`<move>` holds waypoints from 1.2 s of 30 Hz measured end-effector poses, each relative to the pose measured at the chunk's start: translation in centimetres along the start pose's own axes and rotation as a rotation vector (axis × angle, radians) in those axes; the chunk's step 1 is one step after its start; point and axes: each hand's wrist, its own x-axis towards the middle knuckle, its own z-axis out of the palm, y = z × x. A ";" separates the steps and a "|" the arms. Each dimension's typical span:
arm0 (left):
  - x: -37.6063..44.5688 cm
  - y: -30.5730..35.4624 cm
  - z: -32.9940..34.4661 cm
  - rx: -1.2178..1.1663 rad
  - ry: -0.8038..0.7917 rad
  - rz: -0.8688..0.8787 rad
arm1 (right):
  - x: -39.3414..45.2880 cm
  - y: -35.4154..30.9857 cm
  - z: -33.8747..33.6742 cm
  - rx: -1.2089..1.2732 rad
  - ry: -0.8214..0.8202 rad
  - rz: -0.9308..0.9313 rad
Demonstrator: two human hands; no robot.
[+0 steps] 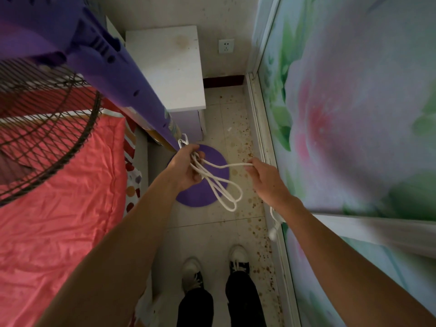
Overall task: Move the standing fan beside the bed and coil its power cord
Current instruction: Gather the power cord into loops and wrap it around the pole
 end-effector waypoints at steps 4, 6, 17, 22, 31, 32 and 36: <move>-0.1 -0.3 0.3 -0.024 -0.027 -0.007 | 0.7 0.0 2.3 -0.031 0.008 0.144; -0.1 0.1 1.3 -0.146 -0.085 0.048 | 1.4 -0.3 4.1 -0.094 -0.077 0.270; 2.3 -3.5 0.4 0.732 0.469 0.454 | 0.2 -8.5 2.9 -0.318 -0.408 -0.383; 1.4 -2.5 -1.7 0.864 0.310 0.340 | 5.1 -7.2 0.6 -0.289 -0.102 -0.503; 0.5 -1.1 -0.2 0.120 0.083 0.235 | 5.6 -6.6 6.7 -0.037 0.051 0.049; 0.7 -1.4 0.5 0.118 0.167 0.239 | 4.5 -6.8 7.2 -0.001 0.054 0.074; 1.9 -2.8 2.1 0.228 0.478 0.254 | 0.4 -6.9 8.1 -0.317 -0.107 0.058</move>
